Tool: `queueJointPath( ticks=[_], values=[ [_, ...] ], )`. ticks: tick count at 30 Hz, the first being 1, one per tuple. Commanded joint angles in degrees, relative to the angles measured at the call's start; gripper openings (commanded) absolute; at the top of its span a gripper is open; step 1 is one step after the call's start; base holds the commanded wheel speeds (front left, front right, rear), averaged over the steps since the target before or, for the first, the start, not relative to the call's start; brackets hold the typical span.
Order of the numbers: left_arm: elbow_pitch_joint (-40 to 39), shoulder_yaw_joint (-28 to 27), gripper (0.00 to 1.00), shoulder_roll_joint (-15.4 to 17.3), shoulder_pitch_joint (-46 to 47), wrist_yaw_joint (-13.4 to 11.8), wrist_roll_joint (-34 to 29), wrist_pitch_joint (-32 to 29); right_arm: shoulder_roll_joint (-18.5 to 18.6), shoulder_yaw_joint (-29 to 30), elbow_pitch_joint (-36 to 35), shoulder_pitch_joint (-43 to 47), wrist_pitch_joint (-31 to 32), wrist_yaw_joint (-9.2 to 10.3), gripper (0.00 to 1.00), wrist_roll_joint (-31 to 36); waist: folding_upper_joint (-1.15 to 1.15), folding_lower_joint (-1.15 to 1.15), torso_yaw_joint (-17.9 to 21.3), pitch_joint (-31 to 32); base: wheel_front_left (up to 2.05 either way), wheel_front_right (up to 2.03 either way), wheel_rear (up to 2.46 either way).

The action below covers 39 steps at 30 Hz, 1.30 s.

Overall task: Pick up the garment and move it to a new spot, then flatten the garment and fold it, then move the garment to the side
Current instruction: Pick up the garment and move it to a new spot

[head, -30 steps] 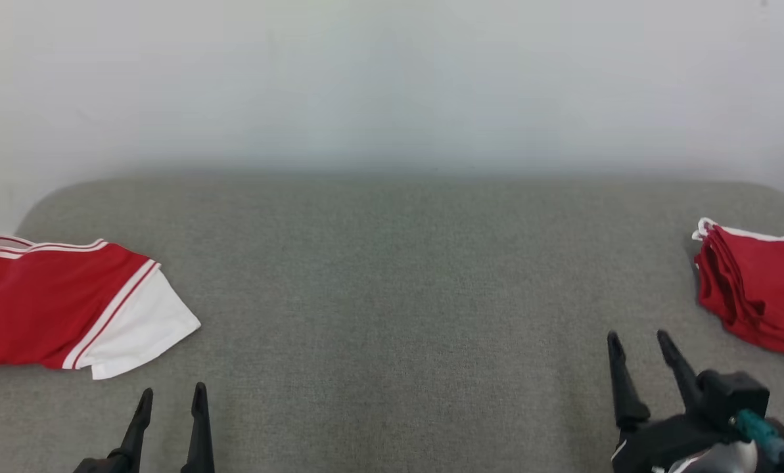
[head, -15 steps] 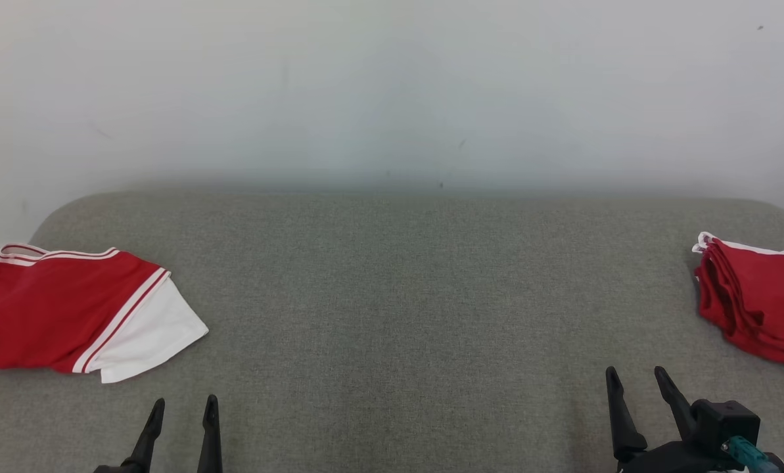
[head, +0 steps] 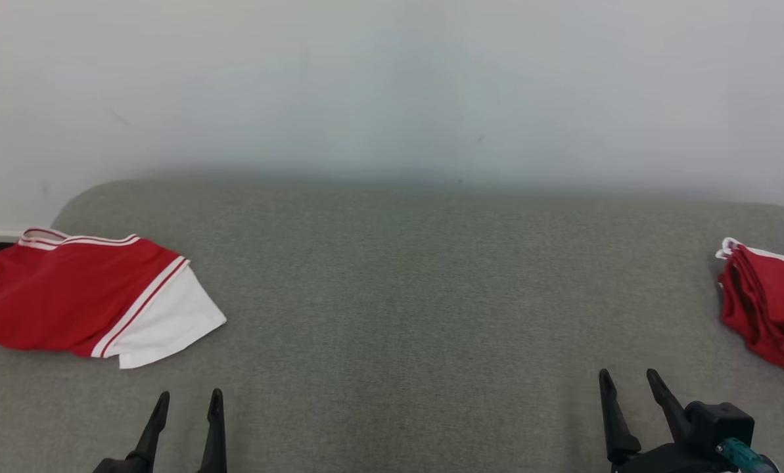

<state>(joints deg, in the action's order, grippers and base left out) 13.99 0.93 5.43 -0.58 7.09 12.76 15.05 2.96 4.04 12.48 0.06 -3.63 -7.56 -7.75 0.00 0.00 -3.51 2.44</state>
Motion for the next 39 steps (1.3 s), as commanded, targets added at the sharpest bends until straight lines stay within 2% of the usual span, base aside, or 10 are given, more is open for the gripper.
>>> queueJointPath(
  ticks=[1,6,9,15,16,20,26,33,39],
  values=[
    [0.1,-0.08,1.0,-0.01,0.73,0.2,-0.54,0.2,-0.13,-0.25,0.27,0.41,-0.22,0.15,1.0,-0.49,0.0,0.0,-2.1,0.11,0.0,0.0,0.0],
    [-0.05,0.21,1.0,0.29,0.44,0.3,-0.89,0.2,-0.13,-1.32,0.35,1.02,-0.07,0.14,1.0,-1.24,0.0,0.0,-7.36,0.42,0.0,0.0,0.0],
    [0.3,0.12,1.0,1.0,0.08,0.36,-0.84,0.21,-0.13,-2.65,0.9,1.05,-0.33,0.14,1.0,-1.88,0.0,0.0,-12.51,0.69,0.0,0.0,0.0],
    [0.21,-0.36,1.0,2.0,-0.41,0.28,-0.9,0.21,-0.12,-4.95,2.33,0.42,-0.95,0.15,1.0,-3.03,0.0,0.0,-19.85,1.07,0.0,0.0,0.0],
    [0.21,-0.36,1.0,2.0,-0.41,0.28,-0.9,0.21,-0.12,-4.95,2.33,0.42,-0.95,0.15,1.0,-3.03,0.0,0.0,-19.85,1.07,0.0,0.0,0.0],
    [-0.07,-0.33,1.0,2.24,-0.96,-0.06,-1.19,0.21,-0.11,-6.53,3.21,-0.13,-1.47,0.15,1.0,-3.99,0.0,0.0,-23.81,1.31,0.0,0.0,0.0],
    [-1.79,-2.43,1.0,2.46,-1.92,-0.69,-0.15,0.21,-0.07,-9.53,4.51,-2.77,-1.23,0.15,1.0,-3.83,0.0,0.0,-25.37,-0.35,0.0,0.0,0.0],
    [-3.64,-3.06,1.0,1.2,-3.42,-1.4,-0.8,0.21,-0.09,-10.45,6.05,-4.77,-1.5,0.15,1.0,-3.26,0.0,0.0,-25.8,-1.0,0.0,0.0,0.0],
    [-1.79,-2.8,1.0,1.18,-1.48,-1.4,-1.36,0.19,-0.09,-10.27,6.58,-4.42,-1.7,0.15,1.0,-3.09,0.0,0.0,-25.63,-1.31,0.0,0.0,0.0]
  ],
)
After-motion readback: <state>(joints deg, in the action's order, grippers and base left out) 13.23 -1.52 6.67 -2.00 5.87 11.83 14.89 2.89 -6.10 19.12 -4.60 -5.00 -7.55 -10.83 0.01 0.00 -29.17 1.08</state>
